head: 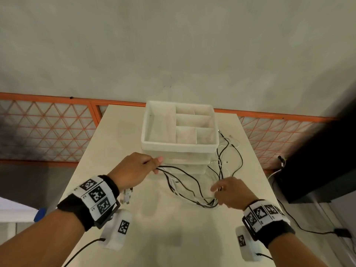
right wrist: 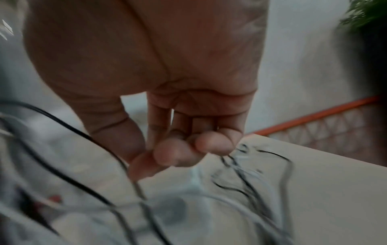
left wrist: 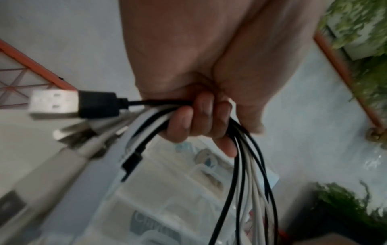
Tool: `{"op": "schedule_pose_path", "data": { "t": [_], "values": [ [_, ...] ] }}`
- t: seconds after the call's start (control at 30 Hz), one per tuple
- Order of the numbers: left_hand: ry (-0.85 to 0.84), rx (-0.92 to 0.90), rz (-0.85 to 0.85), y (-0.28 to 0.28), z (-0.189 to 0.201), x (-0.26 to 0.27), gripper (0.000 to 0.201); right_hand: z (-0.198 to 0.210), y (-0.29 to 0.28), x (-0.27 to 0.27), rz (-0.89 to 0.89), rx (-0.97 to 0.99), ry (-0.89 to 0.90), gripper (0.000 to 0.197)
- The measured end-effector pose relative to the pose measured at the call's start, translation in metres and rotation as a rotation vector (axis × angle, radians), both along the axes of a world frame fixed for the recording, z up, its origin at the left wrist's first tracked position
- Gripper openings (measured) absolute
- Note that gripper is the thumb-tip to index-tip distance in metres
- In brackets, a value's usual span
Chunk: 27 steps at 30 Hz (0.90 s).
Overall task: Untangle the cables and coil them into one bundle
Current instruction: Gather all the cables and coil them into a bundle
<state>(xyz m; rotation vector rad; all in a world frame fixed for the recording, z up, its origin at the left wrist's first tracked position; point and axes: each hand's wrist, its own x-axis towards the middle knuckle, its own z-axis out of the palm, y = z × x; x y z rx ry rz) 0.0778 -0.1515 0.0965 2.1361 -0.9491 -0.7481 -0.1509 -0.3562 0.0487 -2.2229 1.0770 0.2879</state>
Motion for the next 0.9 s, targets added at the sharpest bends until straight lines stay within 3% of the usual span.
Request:
{"op": "schedule_pose_path", "data": {
  "t": [0.13, 0.2, 0.37, 0.43, 0.53, 0.6, 0.67, 0.73, 0.8, 0.9],
  "values": [
    [0.089, -0.061, -0.211, -0.006, 0.016, -0.01, 0.02, 0.053, 0.043, 0.034, 0.186, -0.017, -0.361, 0.039],
    [0.082, -0.089, -0.247, -0.011, 0.021, -0.015, 0.009, 0.064, 0.063, 0.051, 0.22, -0.056, -0.439, 0.046],
    [0.003, -0.099, -0.192, -0.013, 0.031, -0.02, 0.013, 0.074, 0.088, 0.073, 0.123, -0.592, -0.441, 0.045],
    [-0.035, -0.08, -0.193, -0.009, 0.034, -0.016, 0.014, 0.078, 0.087, 0.074, 0.103, -0.671, -0.495, 0.051],
    [-0.039, -0.101, -0.272, -0.005, 0.041, -0.017, 0.01, 0.079, 0.082, 0.076, 0.299, -0.524, -0.502, 0.059],
    [0.008, -0.165, -0.31, -0.005, 0.045, -0.017, 0.01, 0.076, 0.082, 0.079, 0.361, -0.324, -0.507, 0.032],
    [0.007, -0.188, -0.298, -0.004, 0.043, -0.012, 0.012, 0.075, 0.078, 0.079, 0.281, -0.24, -0.595, 0.005],
    [-0.049, -0.135, -0.264, -0.001, 0.036, -0.007, 0.003, 0.076, 0.072, 0.075, 0.156, -0.15, -0.67, 0.012],
    [-0.041, -0.097, -0.25, 0.004, 0.025, -0.005, 0.012, 0.077, 0.067, 0.069, 0.086, -0.062, -0.68, 0.014],
    [-0.036, -0.025, -0.295, 0.004, 0.015, -0.011, 0.017, 0.073, 0.068, 0.063, 0.183, -0.092, -0.524, 0.008]
  ]
}}
